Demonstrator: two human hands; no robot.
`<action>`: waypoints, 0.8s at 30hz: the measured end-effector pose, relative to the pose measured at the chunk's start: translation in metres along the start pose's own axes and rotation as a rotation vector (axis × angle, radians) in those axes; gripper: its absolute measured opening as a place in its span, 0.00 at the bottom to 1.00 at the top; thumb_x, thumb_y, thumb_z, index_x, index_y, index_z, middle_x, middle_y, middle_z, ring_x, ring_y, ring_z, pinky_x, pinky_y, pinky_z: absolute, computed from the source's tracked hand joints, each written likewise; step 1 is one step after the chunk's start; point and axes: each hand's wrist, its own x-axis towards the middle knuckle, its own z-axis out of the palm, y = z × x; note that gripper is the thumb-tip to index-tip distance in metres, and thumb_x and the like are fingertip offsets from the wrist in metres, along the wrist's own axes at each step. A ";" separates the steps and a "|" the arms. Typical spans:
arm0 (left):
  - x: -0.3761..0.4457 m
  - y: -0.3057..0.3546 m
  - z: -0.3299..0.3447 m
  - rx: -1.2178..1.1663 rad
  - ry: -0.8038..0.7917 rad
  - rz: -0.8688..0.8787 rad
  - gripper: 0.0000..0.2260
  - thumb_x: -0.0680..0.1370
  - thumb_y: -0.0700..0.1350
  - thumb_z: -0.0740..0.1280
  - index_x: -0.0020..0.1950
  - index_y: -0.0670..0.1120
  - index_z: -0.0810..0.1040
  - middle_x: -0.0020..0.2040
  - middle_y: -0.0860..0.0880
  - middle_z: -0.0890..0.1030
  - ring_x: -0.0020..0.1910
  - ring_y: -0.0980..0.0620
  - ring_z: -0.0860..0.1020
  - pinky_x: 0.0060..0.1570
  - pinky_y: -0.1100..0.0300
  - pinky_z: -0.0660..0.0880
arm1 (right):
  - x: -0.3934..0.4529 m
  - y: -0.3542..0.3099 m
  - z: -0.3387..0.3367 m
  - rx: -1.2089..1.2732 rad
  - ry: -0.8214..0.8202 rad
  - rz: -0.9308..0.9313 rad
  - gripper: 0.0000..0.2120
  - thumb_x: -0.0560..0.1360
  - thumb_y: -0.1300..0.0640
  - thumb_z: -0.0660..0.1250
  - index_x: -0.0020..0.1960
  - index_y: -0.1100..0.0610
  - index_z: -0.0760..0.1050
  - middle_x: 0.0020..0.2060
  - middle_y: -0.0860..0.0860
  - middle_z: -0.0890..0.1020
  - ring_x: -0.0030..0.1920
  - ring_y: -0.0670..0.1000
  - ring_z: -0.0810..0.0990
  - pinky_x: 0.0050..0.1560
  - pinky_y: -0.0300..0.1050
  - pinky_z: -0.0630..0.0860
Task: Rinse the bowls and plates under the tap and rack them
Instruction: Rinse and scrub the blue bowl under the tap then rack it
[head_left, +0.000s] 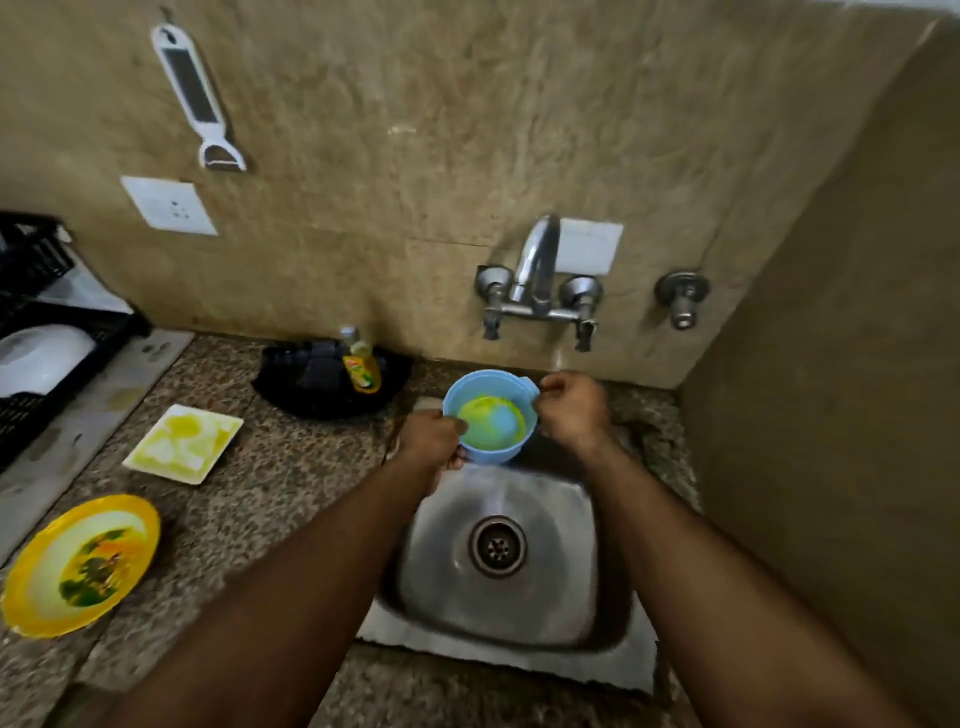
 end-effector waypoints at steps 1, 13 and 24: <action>-0.002 0.002 0.007 0.000 0.006 0.009 0.04 0.79 0.36 0.67 0.45 0.38 0.79 0.26 0.42 0.74 0.16 0.53 0.70 0.20 0.65 0.69 | 0.007 0.000 -0.010 -0.044 0.052 -0.003 0.06 0.67 0.55 0.73 0.35 0.56 0.79 0.33 0.54 0.85 0.39 0.55 0.85 0.42 0.52 0.82; -0.005 0.015 0.027 0.044 0.029 0.067 0.02 0.76 0.35 0.67 0.45 0.37 0.79 0.27 0.40 0.75 0.18 0.49 0.73 0.20 0.63 0.70 | 0.075 -0.016 -0.044 -0.212 0.279 -0.077 0.24 0.75 0.39 0.67 0.44 0.62 0.83 0.40 0.61 0.85 0.43 0.62 0.84 0.38 0.42 0.66; -0.004 0.024 0.010 0.150 0.131 0.141 0.04 0.76 0.38 0.68 0.45 0.40 0.82 0.28 0.40 0.79 0.18 0.47 0.75 0.22 0.61 0.73 | 0.025 -0.014 -0.032 -0.334 0.365 -0.065 0.19 0.79 0.44 0.66 0.49 0.61 0.80 0.43 0.61 0.85 0.45 0.63 0.83 0.41 0.48 0.75</action>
